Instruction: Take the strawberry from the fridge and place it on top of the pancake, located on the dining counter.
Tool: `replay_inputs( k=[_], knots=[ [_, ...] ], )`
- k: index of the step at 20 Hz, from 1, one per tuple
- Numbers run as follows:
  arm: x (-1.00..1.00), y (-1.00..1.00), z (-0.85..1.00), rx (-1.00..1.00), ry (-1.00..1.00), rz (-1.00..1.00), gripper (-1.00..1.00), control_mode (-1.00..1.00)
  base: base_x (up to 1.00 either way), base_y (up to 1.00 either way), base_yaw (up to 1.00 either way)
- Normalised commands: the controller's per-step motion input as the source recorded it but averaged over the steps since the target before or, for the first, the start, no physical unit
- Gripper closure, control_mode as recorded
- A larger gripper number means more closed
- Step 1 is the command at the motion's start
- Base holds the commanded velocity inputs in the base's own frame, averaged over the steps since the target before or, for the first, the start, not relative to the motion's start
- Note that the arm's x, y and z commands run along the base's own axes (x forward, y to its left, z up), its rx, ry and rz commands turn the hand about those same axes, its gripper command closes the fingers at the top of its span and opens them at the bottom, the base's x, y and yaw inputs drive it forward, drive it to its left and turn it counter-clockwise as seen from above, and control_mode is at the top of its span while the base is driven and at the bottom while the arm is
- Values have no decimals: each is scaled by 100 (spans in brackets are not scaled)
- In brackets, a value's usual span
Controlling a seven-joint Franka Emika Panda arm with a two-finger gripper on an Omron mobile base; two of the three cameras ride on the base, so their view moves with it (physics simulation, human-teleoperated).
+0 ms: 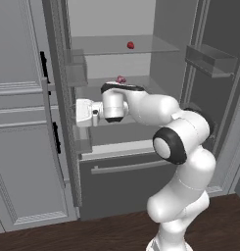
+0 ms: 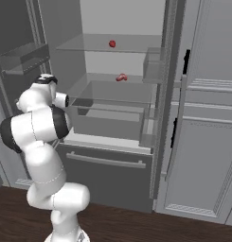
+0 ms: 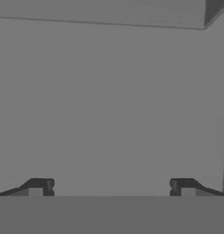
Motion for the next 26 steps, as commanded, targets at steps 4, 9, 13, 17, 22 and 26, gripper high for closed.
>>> replay_inputs(
  k=[4, 9, 13, 17, 22, 26],
  knots=[
    [0, -22, 0, 0, 0, 0, -100, -100, 0, 0, 0],
    [1, -96, 0, 4, -1, 0, -100, -100, 0, 0, 0],
    [3, -100, 0, 1, -8, 2, -100, -100, 0, 0, 0],
    [5, -99, 0, -7, -14, 8, -100, -100, 0, 0, 0],
    [3, -69, -6, -30, -15, 4, -100, -100, 0, 0, 0],
    [0, -65, -9, -47, -29, 7, -100, -100, 0, 0, 0]
  ],
)
